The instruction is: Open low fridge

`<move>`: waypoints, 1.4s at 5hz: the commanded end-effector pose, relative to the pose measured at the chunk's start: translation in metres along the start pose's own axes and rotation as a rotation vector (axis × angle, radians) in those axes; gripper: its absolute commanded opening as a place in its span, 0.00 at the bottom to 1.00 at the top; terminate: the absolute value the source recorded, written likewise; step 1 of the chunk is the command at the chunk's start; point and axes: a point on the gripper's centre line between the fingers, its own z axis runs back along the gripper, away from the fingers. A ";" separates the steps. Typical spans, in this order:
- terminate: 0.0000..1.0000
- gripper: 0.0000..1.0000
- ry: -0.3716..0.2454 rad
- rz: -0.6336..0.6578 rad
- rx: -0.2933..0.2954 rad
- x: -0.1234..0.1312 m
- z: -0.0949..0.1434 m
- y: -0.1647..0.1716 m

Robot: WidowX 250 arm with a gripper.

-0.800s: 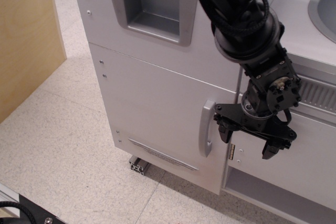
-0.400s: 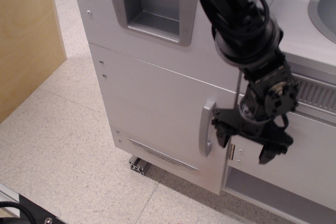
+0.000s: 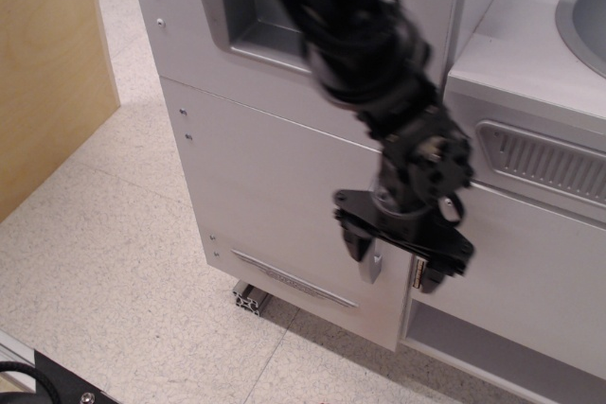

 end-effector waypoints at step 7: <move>0.00 0.00 -0.109 0.026 -0.038 0.037 -0.008 0.039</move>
